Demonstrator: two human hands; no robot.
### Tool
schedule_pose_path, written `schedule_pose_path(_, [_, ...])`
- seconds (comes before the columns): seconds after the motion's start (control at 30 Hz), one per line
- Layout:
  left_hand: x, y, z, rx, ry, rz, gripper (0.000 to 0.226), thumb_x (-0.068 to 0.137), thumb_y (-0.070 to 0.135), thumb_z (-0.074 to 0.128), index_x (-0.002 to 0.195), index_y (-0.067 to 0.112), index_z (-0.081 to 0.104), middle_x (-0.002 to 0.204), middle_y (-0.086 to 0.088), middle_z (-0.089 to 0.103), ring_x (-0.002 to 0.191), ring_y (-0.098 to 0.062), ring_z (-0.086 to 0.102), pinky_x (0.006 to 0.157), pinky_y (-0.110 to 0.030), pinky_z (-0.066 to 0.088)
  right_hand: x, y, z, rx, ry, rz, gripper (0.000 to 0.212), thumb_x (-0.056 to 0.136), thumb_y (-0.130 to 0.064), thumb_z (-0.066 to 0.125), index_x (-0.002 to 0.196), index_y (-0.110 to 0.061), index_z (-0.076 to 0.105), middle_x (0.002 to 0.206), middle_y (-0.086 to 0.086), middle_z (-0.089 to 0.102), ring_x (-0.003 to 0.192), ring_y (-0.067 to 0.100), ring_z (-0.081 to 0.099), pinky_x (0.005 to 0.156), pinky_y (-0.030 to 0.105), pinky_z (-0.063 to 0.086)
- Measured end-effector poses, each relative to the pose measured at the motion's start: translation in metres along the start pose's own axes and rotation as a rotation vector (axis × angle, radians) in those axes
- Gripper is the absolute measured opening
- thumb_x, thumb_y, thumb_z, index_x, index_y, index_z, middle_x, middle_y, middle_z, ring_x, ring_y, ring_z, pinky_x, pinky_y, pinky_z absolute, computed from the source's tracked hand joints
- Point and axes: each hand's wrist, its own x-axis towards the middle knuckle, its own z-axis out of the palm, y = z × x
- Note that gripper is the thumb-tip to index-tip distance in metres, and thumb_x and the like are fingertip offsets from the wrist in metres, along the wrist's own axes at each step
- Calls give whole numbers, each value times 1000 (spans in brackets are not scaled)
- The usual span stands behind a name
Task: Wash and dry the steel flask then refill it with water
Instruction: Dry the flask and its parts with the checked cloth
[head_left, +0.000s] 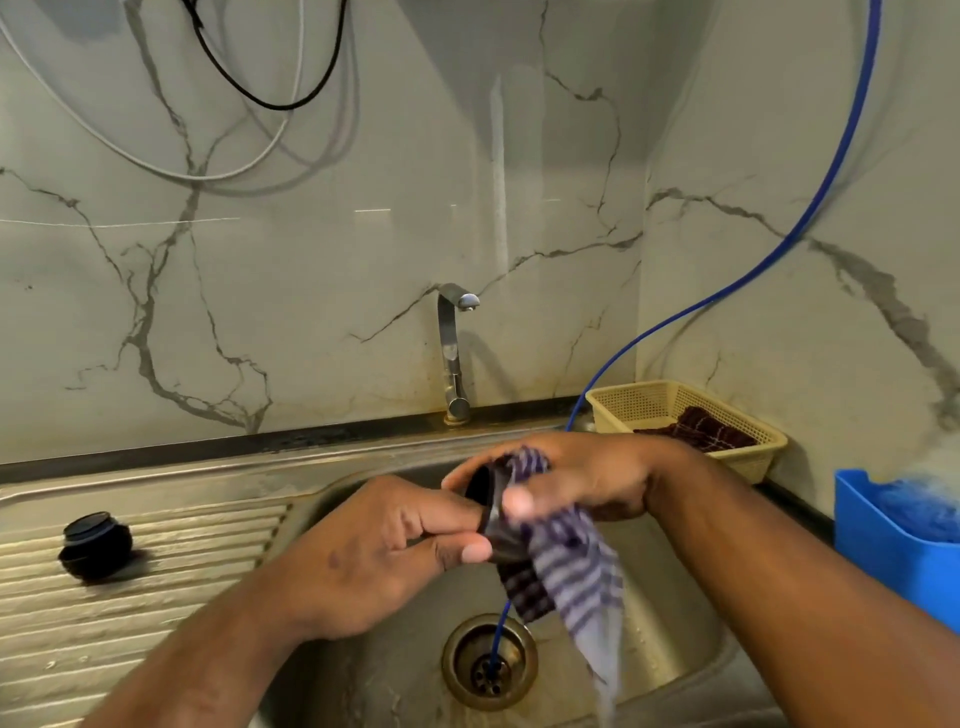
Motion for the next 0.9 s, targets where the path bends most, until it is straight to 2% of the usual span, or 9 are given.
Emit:
schedule_pose_path(0.07, [0,-3,-2,-182,162,-68,25,98,30,58,112,23,78,102,4,78,98,-10,72,83,-22,52,5,15,-7,350,87,-18,94,68,-57,87,140,-6,56,127,19,63,113,31,63,99,40,52])
schedule_pose_path(0.17, [4,-11,-4,-654,455,-146,30,95,20,57,114,6,75,114,-12,76,116,-28,68,99,-33,53,16,23,-10,687,330,-103,89,63,-46,95,130,3,63,117,23,68,103,33,68,101,48,52])
schedule_pose_path(0.33, [10,-9,-7,-1144,727,-356,31,88,15,59,112,-3,67,109,-22,75,101,-30,74,93,-41,54,28,10,-4,974,605,-402,60,58,-32,99,103,0,73,107,24,70,96,35,72,92,51,59])
schedule_pose_path(0.37, [10,-8,-6,-1197,759,-381,28,89,13,59,110,-3,66,108,-23,75,98,-30,75,92,-42,53,28,8,-3,961,648,-458,67,55,-32,100,106,0,71,107,25,69,98,36,70,96,53,57])
schedule_pose_path(0.5, [13,-9,-4,-1273,824,-431,24,87,13,61,106,-1,66,108,-23,75,97,-31,74,92,-45,52,29,-6,7,687,750,-510,92,50,-39,101,123,0,59,111,21,69,106,35,68,107,56,49])
schedule_pose_path(0.63, [13,-9,-4,-1194,815,-429,27,99,17,53,109,-2,70,104,-23,75,92,-28,70,90,-42,50,27,-15,23,113,785,-438,74,64,-44,93,126,-33,56,119,-6,70,112,13,68,99,33,54])
schedule_pose_path(0.73, [13,-4,3,-1162,733,-375,28,96,19,56,95,1,77,95,-20,75,84,-24,70,86,-39,50,33,-13,37,-234,825,-394,85,69,-62,85,140,-47,41,142,-21,49,130,0,52,109,28,46])
schedule_pose_path(0.83, [12,-2,7,-1128,674,-355,25,93,18,59,95,-2,74,91,-21,74,78,-24,69,75,-37,51,35,-8,39,-796,825,-486,81,77,-66,76,146,-39,42,159,-18,26,149,3,23,120,30,32])
schedule_pose_path(0.9, [11,-1,5,-1129,636,-345,28,91,18,60,101,-4,72,98,-24,74,82,-27,71,68,-35,54,34,-3,35,-1041,784,-591,74,81,-61,77,143,-29,50,158,-10,34,150,11,27,119,29,33])
